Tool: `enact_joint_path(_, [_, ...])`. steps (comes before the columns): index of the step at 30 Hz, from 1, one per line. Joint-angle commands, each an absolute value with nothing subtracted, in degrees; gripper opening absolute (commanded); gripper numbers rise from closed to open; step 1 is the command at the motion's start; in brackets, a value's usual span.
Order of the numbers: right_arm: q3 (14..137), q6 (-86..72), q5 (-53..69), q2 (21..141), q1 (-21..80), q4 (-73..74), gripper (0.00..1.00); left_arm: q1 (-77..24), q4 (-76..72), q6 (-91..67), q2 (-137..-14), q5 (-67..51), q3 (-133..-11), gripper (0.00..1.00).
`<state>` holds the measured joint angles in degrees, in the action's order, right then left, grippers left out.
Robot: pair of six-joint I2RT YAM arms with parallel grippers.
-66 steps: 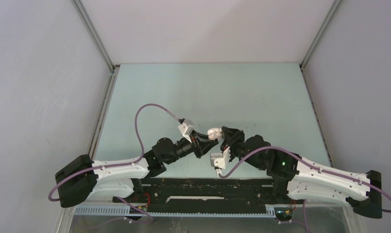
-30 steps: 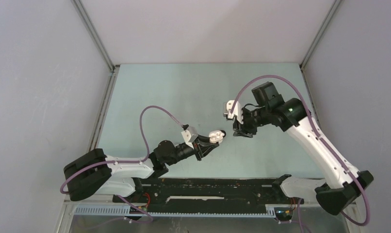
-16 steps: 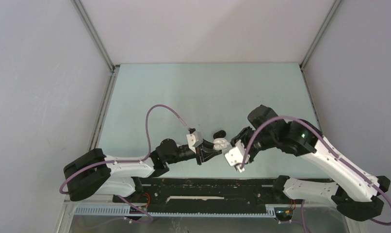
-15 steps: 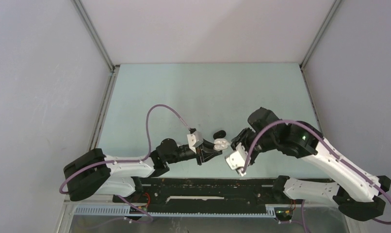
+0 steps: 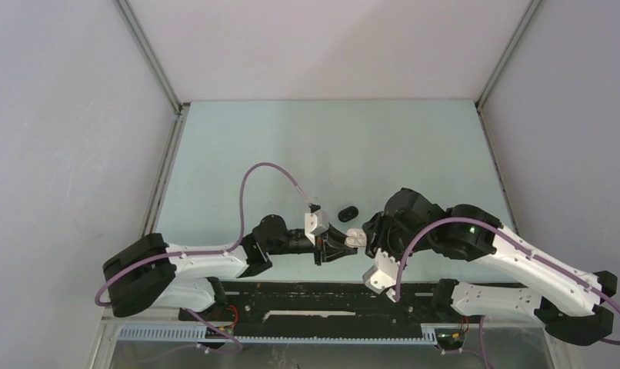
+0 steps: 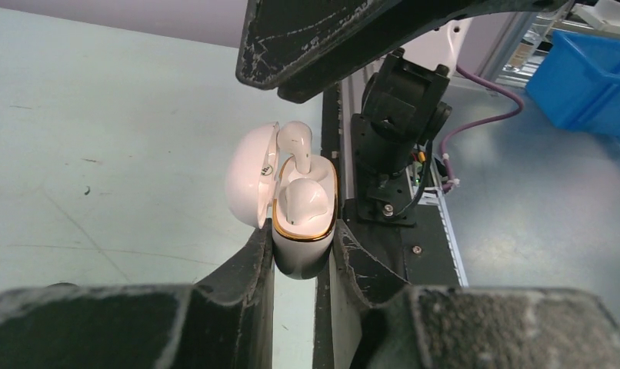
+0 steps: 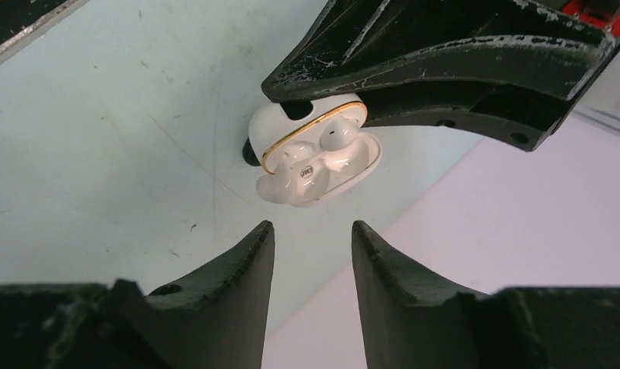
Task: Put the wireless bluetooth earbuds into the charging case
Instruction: Adjust the right earbud in the right side groove of the charging case.
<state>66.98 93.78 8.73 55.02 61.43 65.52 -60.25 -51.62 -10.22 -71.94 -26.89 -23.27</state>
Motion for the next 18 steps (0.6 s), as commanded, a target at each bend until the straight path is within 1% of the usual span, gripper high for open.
enact_joint_path(1, [67.1,96.7,7.1,55.4,62.9,65.0,0.44,-60.4,-52.6,-11.9,-72.6,-31.0,-26.2,0.0])
enact_joint_path(9, [63.1,101.4,3.8,52.9,65.8,67.5,0.41,-60.4,-52.6,-12.7,-72.3,-31.7,-26.4,0.0])
enact_joint_path(18, [62.2,98.6,3.3,53.1,68.8,66.9,0.38,-60.4,-52.6,-13.4,-72.9,-32.5,-26.9,0.0])
